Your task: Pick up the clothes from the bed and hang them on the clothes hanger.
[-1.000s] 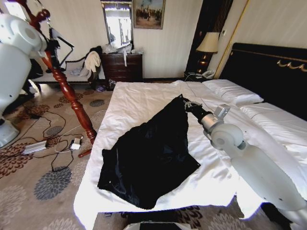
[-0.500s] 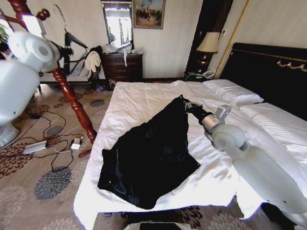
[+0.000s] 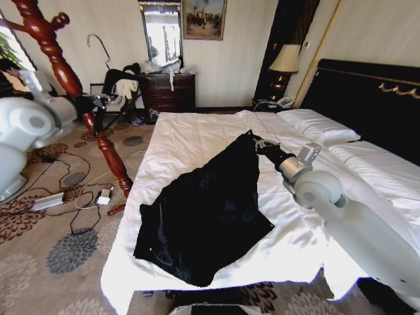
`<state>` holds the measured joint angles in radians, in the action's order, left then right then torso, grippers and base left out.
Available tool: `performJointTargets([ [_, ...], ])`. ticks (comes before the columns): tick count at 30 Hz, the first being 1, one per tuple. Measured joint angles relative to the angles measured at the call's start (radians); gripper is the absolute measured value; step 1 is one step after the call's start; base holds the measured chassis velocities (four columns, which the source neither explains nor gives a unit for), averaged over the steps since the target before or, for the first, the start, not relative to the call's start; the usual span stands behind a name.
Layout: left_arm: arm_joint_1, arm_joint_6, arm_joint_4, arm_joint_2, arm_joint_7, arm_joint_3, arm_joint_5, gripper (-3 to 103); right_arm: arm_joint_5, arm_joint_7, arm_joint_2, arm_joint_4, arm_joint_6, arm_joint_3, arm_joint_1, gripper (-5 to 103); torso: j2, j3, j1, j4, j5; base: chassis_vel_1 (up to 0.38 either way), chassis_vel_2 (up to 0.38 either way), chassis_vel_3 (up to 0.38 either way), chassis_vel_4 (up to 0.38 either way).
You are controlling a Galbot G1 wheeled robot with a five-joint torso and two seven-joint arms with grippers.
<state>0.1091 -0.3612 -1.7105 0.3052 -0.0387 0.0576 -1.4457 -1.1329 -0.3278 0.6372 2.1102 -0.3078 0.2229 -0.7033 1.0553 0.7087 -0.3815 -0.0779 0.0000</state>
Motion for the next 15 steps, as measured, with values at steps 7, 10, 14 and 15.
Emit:
performJointTargets([
  [7,0.123,0.122,-0.06,-0.056,-0.172,-0.054,-0.01,16,-0.011,-0.012,-0.013,-0.005,0.0,0.018,-0.034,0,0.0,0.0,0.0,-0.0001,0.0003,0.0,0.0,0.0,0.0],
  [10,0.167,0.162,-0.088,-0.078,-0.241,-0.058,-0.007,16,-0.01,-0.013,-0.025,-0.002,0.001,0.035,-0.056,0,0.0,0.0,0.0,-0.0001,0.0001,0.0,0.0,0.0,0.0],
  [14,0.239,0.204,-0.106,-0.106,-0.383,-0.056,0.026,16,-0.002,-0.012,-0.04,0.006,0.005,0.091,-0.116,0,0.0,0.0,0.0,-0.0001,0.0003,0.0,0.0,0.0,0.0],
  [15,0.257,0.219,-0.097,-0.107,-0.404,-0.054,0.05,16,-0.001,-0.011,-0.043,0.007,0.006,0.107,-0.131,0,0.0,0.0,0.0,0.0,0.0,0.0,0.0,0.0,0.0],
])
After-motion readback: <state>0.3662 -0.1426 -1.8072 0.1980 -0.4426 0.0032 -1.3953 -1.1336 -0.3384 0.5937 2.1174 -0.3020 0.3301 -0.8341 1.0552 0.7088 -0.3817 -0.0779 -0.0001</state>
